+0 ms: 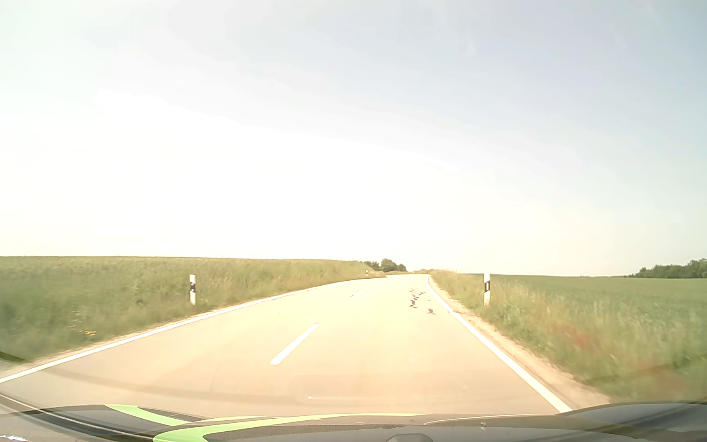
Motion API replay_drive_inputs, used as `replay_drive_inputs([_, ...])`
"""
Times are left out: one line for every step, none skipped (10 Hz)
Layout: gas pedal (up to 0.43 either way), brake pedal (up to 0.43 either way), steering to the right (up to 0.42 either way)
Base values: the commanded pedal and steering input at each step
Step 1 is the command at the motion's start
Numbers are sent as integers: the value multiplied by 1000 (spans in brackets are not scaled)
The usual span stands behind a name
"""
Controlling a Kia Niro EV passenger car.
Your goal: Follow the waypoints while adhering to traffic rules and regulations
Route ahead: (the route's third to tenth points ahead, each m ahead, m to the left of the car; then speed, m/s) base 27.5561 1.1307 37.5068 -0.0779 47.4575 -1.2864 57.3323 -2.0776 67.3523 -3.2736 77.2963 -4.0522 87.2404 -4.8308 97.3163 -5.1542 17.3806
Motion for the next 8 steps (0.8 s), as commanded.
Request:
replay_drive_inputs([319, 0, 30])
replay_drive_inputs([319, 0, 28])
replay_drive_inputs([319, 0, 25])
replay_drive_inputs([319, 0, 22])
replay_drive_inputs([319, 0, 20])
replay_drive_inputs([319, 0, 18])
replay_drive_inputs([319, 0, 16])
replay_drive_inputs([319, 0, 14])
